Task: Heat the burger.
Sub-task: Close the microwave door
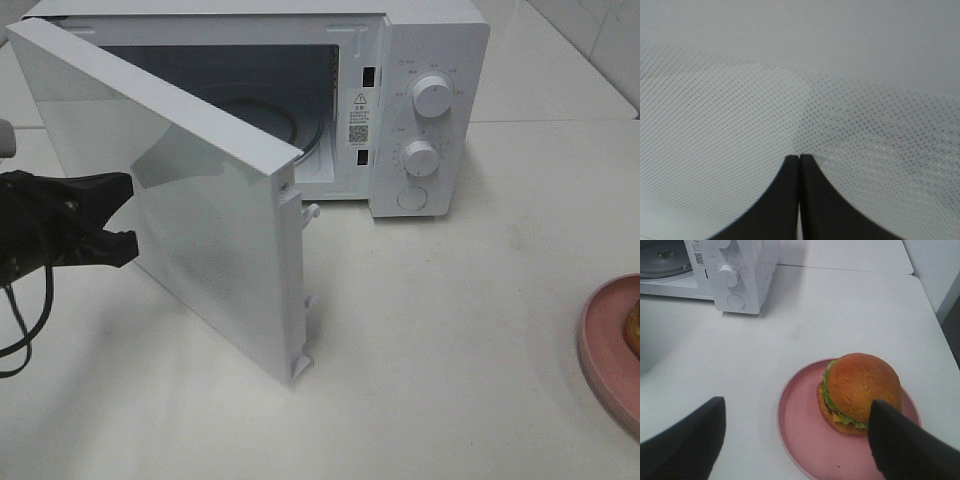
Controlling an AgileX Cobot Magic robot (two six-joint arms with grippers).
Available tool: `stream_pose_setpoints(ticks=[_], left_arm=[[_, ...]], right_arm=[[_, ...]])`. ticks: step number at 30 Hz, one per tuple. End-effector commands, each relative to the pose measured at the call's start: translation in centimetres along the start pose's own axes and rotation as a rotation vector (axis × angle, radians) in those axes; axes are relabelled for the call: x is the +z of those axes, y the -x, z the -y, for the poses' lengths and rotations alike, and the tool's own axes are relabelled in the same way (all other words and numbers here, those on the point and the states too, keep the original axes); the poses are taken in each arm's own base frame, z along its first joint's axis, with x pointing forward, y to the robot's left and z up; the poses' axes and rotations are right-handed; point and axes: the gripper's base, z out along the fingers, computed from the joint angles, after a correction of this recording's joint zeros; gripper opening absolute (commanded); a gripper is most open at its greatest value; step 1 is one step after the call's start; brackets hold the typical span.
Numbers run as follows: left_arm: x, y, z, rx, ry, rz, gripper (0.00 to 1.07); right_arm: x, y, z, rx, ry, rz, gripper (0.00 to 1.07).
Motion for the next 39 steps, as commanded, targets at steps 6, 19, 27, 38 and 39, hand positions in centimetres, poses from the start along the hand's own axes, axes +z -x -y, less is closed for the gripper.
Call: stream_pose_setpoints(ticks=[6, 19, 27, 38, 39], left_arm=[[2.7, 2.0, 1.4, -0.028, 0.07, 0.0, 0.0], [8.5, 4.0, 4.6, -0.019, -0.014, 0.051, 0.0], [11.3, 4.4, 6.5, -0.049, -0.022, 0.077, 0.0], [15.4, 5.4, 8.0, -0.053, -0.017, 0.107, 0.0], [15.4, 5.4, 8.0, -0.053, -0.017, 0.107, 0.0]], right_arm=[[-0.2, -0.2, 0.0, -0.008, -0.001, 0.036, 0.76], [-0.2, -0.2, 0.0, -0.008, -0.001, 0.036, 0.76], [-0.2, -0.2, 0.0, -0.008, -0.001, 0.036, 0.76], [-0.2, -0.2, 0.0, -0.008, -0.001, 0.036, 0.76], [-0.2, -0.2, 0.0, -0.008, -0.001, 0.036, 0.76]])
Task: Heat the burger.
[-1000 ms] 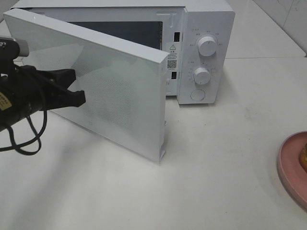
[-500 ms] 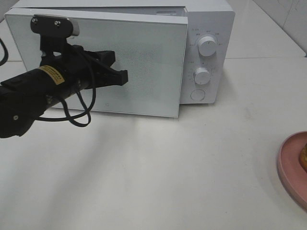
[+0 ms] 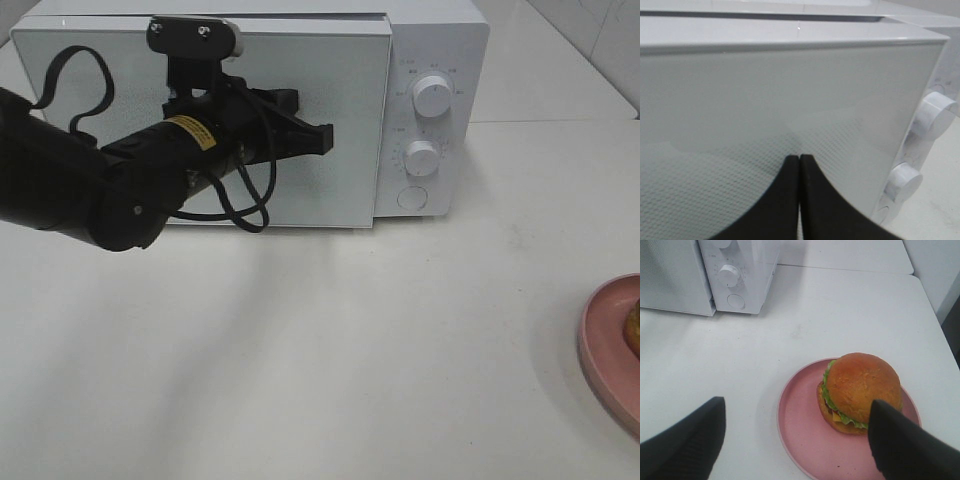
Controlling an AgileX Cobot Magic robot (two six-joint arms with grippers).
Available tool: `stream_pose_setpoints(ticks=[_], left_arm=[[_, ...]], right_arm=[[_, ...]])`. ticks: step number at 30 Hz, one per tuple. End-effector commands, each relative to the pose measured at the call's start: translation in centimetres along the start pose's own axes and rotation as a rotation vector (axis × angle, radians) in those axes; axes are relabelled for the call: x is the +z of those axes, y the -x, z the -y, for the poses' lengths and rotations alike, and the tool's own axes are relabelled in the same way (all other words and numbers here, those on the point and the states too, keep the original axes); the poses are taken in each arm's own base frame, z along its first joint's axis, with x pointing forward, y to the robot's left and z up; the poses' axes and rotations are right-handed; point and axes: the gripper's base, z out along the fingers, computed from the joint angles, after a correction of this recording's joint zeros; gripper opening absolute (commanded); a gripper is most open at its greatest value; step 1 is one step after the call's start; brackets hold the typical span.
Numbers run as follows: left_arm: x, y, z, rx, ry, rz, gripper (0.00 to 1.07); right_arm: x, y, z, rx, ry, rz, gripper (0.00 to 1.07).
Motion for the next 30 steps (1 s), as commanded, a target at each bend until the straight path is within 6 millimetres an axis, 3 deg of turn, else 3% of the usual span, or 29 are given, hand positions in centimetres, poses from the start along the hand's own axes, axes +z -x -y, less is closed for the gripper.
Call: stream_pose_setpoints(ticks=[1, 13, 19, 26, 30], left_arm=[[1.7, 1.0, -0.2, -0.03, 0.026, 0.056, 0.0], [4.3, 1.4, -0.4, -0.016, 0.055, 0.056, 0.0], [3.5, 1.5, 1.2, 0.02, -0.006, -0.001, 0.0], [0.6, 1.1, 4.0, 0.046, -0.091, -0.164, 0.0], [-0.3, 1.0, 4.5, 0.052, -0.112, -0.27, 0.04]], right_arm=[[-0.2, -0.2, 0.0, -0.008, -0.001, 0.036, 0.76], [-0.2, -0.2, 0.0, -0.007, -0.001, 0.036, 0.76], [-0.2, -0.2, 0.0, -0.007, -0.001, 0.036, 0.76], [-0.2, -0.2, 0.0, -0.007, -0.001, 0.036, 0.76], [-0.2, -0.2, 0.0, -0.007, -0.001, 0.036, 0.76]])
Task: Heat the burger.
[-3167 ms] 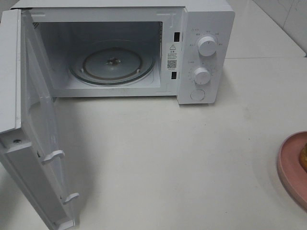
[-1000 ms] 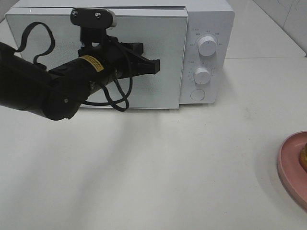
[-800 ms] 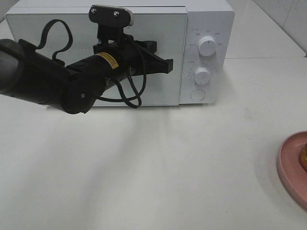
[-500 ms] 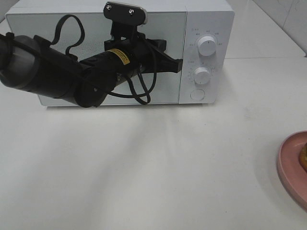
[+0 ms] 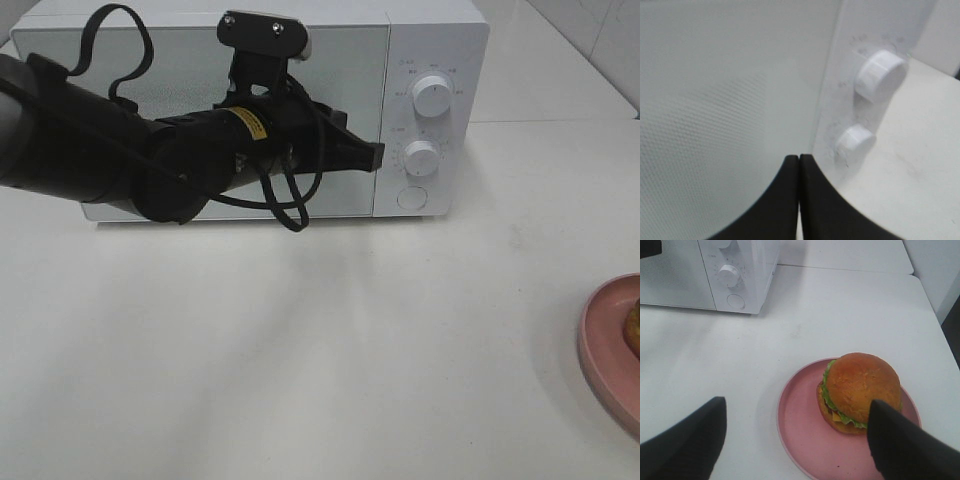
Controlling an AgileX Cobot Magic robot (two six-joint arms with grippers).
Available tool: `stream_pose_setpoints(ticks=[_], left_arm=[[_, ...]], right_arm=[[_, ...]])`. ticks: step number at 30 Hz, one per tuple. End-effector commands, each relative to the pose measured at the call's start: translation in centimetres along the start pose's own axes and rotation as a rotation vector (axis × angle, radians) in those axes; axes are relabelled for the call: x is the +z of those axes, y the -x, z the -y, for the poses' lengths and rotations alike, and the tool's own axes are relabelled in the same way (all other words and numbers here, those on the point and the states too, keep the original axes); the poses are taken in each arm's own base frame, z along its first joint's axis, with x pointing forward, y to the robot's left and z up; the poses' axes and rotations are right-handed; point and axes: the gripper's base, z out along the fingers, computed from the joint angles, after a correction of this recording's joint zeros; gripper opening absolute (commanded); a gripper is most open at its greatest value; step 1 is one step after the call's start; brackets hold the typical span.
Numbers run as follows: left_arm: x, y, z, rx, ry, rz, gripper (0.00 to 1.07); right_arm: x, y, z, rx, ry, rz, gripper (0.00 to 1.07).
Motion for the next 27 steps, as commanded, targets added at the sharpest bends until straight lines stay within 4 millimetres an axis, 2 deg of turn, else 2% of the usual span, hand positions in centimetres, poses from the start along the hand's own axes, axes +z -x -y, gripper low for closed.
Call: stream_pose_setpoints(ticks=[1, 2, 3, 4, 5, 6, 7, 8, 9, 10, 11, 13, 14, 16, 19, 20, 22, 24, 26, 27], left_arm=[[-1.6, 0.1, 0.9, -0.003, -0.038, -0.18, 0.2], [-1.6, 0.1, 0.9, -0.003, -0.038, -0.18, 0.2], [-2.5, -0.1, 1.0, -0.003, -0.051, -0.286, 0.46], [-2.9, -0.1, 1.1, -0.003, -0.056, -0.323, 0.58], [-2.9, -0.1, 1.1, -0.003, -0.056, -0.323, 0.58], [-3.7, -0.2, 1.2, -0.002, -0.068, -0.412, 0.84], [-4.2, -0.3, 1.3, -0.001, -0.074, -0.465, 0.95], [-4.2, -0.3, 1.3, -0.001, -0.074, -0.465, 0.95], [-5.3, -0.4, 1.4, 0.0, -0.087, -0.569, 1.01], [-6.4, -0.4, 1.4, 0.003, -0.098, -0.651, 1.0], [-6.4, -0.4, 1.4, 0.003, -0.098, -0.651, 1.0], [-8.0, 0.0, 1.5, 0.013, -0.113, -0.742, 1.0], [-8.0, 0.0, 1.5, 0.013, -0.113, -0.742, 1.0], [-9.7, 0.5, 1.5, 0.037, -0.123, -0.827, 1.0], [-10.3, 0.6, 1.5, 0.045, -0.125, -0.857, 1.0], [-11.4, 0.9, 1.4, 0.059, -0.129, -0.912, 1.0], [-11.9, 1.0, 1.3, 0.069, -0.128, -0.928, 1.0], [-13.3, 1.7, 0.1, 0.009, -0.065, -0.982, 1.0], [-13.5, 1.8, -0.4, -0.009, -0.049, -0.995, 1.0], [-14.3, 2.2, -2.2, -0.068, -0.002, -1.019, 1.0]], right_arm=[[-0.2, -0.2, 0.0, -0.008, -0.001, 0.036, 0.76], [-0.2, -0.2, 0.0, -0.008, -0.001, 0.036, 0.76], [-0.2, -0.2, 0.0, -0.008, -0.001, 0.036, 0.76], [-0.2, -0.2, 0.0, -0.008, -0.001, 0.036, 0.76], [-0.2, -0.2, 0.0, -0.008, -0.001, 0.036, 0.76], [-0.2, -0.2, 0.0, -0.008, -0.001, 0.036, 0.76], [-0.2, -0.2, 0.0, -0.008, -0.001, 0.036, 0.76], [-0.2, -0.2, 0.0, -0.008, -0.001, 0.036, 0.76], [-0.2, -0.2, 0.0, -0.008, -0.001, 0.036, 0.76], [-0.2, -0.2, 0.0, -0.008, -0.001, 0.036, 0.76], [-0.2, -0.2, 0.0, -0.008, -0.001, 0.036, 0.76], [-0.2, -0.2, 0.0, -0.008, -0.001, 0.036, 0.75], [-0.2, -0.2, 0.0, -0.008, -0.001, 0.036, 0.75], [-0.2, -0.2, 0.0, -0.008, -0.001, 0.036, 0.75], [-0.2, -0.2, 0.0, -0.008, -0.001, 0.036, 0.75], [-0.2, -0.2, 0.0, -0.008, -0.001, 0.036, 0.75], [-0.2, -0.2, 0.0, -0.008, -0.001, 0.036, 0.75], [-0.2, -0.2, 0.0, -0.008, -0.001, 0.036, 0.75], [-0.2, -0.2, 0.0, -0.008, -0.001, 0.036, 0.75], [-0.2, -0.2, 0.0, -0.008, -0.001, 0.036, 0.75]])
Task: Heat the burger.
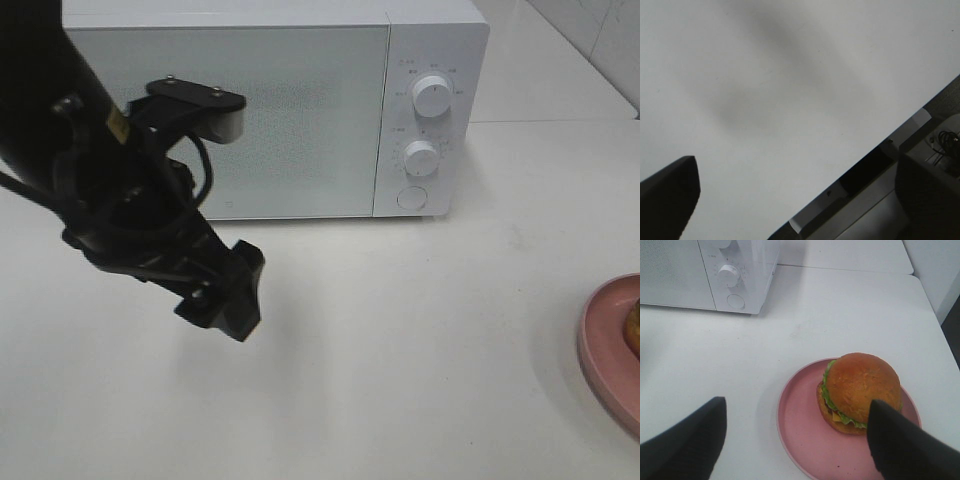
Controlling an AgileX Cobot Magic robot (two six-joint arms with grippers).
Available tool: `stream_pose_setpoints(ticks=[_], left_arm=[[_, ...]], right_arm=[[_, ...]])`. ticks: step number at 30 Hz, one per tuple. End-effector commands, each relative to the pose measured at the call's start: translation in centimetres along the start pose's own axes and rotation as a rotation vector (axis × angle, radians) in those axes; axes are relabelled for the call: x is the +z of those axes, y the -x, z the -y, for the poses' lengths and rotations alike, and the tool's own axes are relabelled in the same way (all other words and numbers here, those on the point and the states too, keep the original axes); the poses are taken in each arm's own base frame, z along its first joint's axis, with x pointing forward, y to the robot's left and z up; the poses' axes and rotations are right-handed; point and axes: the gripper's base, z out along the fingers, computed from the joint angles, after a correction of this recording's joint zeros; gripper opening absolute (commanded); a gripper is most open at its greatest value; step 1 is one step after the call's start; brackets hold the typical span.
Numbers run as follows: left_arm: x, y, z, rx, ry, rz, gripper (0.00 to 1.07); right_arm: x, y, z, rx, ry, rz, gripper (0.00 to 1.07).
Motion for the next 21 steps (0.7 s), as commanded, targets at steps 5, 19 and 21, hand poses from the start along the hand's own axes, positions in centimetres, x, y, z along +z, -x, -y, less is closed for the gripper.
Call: stream_pose_setpoints(ticks=[5, 19, 21], left_arm=[[-3.0, -1.7, -5.6, -0.208, 0.056, -0.052, 1.0], [-10.4, -9.7, -13.7, -0.628, 0.17, 0.117, 1.0], [-10.3, -10.3, -13.4, -0.626, 0.177, 0.118, 1.0]], right_arm=[[-0.2, -0.2, 0.0, -0.008, -0.001, 0.036, 0.75], [-0.2, -0.2, 0.0, -0.008, -0.001, 0.036, 0.75], [-0.2, -0.2, 0.0, -0.008, -0.001, 0.036, 0.75]])
